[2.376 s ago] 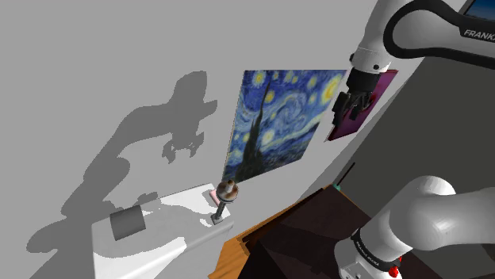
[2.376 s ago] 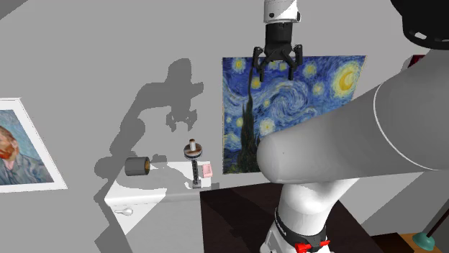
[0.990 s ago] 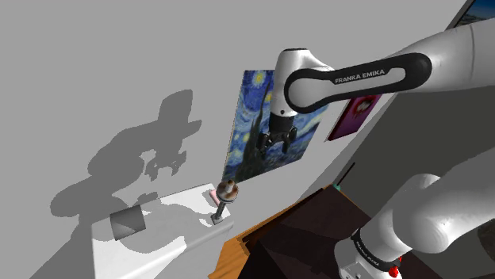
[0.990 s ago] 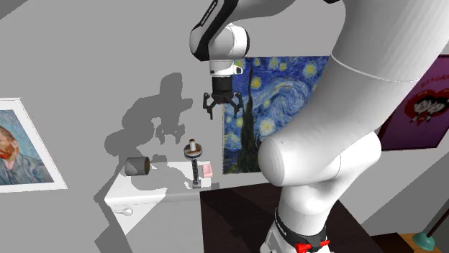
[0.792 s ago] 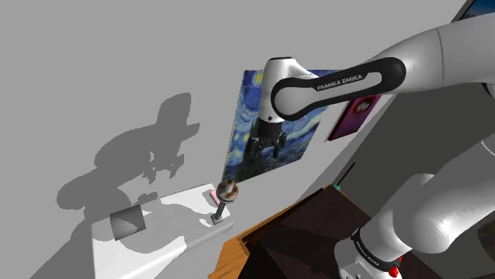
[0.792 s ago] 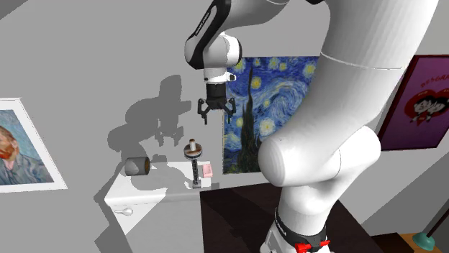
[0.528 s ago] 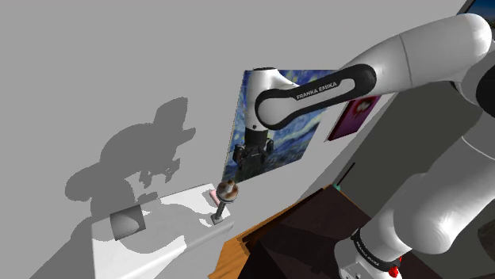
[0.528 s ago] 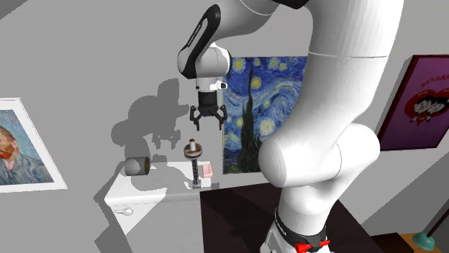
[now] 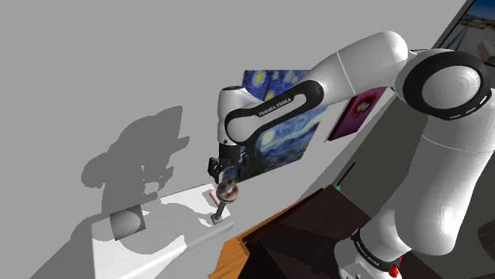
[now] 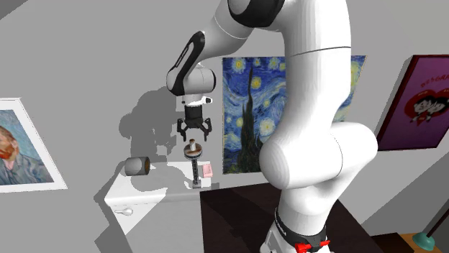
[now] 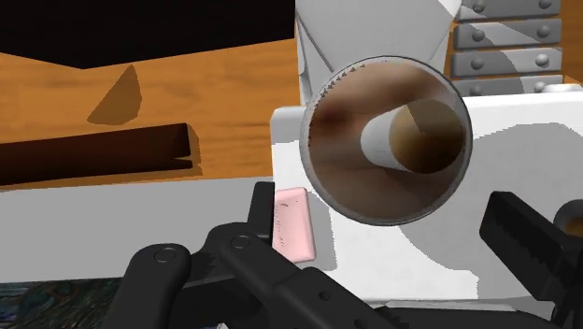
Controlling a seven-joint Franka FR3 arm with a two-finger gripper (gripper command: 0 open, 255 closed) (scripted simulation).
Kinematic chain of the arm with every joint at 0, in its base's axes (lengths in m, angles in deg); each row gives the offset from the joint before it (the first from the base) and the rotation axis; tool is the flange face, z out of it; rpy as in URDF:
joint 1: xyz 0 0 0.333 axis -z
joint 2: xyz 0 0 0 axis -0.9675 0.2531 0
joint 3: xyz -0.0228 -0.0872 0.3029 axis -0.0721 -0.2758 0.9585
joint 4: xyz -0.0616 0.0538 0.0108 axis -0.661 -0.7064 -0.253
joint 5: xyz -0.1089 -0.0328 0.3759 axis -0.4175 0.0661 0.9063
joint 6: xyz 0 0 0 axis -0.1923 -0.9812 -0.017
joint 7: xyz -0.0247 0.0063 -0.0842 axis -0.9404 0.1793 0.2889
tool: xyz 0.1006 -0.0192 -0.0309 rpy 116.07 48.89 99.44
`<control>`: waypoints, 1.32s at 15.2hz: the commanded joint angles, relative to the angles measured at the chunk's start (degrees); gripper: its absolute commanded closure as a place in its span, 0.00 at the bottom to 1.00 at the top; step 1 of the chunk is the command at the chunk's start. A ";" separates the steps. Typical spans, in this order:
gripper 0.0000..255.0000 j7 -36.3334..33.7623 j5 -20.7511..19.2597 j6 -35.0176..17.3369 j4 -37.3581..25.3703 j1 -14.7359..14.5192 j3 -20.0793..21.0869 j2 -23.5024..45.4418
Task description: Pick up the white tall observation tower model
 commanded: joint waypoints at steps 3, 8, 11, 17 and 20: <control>0.00 -0.81 -0.65 -2.31 -1.28 -0.69 -0.22 3.75; 0.00 -0.93 -1.26 -5.09 -1.21 -1.02 -0.60 6.51; 1.00 -1.03 -1.25 -5.01 -1.26 -1.09 -0.56 6.47; 1.00 -0.96 -1.24 -4.95 -1.24 -1.04 -0.57 6.39; 1.00 -0.90 -1.13 -4.49 -1.21 -0.95 -0.51 5.90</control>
